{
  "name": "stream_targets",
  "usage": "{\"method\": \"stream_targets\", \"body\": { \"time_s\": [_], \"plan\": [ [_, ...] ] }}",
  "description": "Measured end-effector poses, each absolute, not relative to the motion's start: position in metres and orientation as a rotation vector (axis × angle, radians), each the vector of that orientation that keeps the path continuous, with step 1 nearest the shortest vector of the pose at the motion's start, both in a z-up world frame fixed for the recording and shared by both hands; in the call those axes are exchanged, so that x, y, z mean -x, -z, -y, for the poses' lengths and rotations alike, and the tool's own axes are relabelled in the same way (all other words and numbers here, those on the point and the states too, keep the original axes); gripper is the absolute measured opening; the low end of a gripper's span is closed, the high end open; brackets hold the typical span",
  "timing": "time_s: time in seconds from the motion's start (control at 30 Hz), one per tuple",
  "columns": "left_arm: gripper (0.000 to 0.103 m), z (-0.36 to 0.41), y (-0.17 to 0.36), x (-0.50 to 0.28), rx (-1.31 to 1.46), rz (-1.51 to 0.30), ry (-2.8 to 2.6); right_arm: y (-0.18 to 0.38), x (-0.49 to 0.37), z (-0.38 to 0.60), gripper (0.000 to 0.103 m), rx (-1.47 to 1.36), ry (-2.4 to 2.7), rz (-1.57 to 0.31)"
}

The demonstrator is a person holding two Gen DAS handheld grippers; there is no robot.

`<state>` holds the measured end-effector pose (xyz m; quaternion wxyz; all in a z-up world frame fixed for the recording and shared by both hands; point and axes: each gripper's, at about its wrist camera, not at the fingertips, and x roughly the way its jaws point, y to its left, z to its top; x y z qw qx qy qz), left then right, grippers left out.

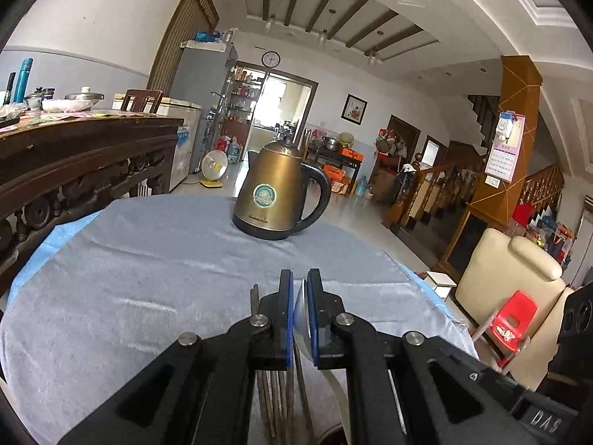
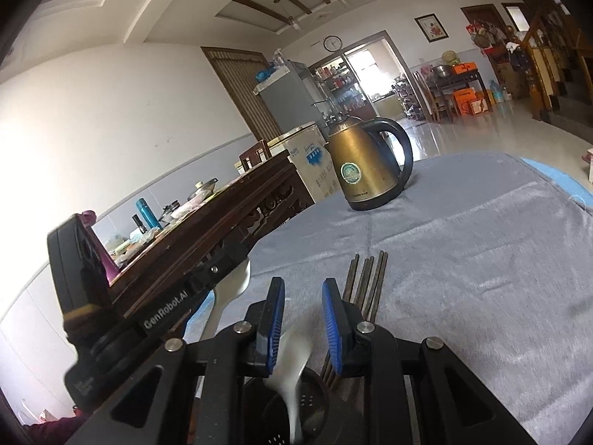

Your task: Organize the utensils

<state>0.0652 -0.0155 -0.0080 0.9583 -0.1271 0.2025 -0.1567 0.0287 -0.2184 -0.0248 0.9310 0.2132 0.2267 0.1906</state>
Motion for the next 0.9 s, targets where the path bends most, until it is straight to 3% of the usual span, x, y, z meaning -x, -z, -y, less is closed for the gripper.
{"method": "stream_targets", "body": {
  "time_s": [0.9],
  "plan": [
    [0.007,0.022,0.008,-0.059,0.251,-0.388,0.293,0.03,-0.024,0.24,0.023,-0.498,-0.378,-0.487]
  ]
}}
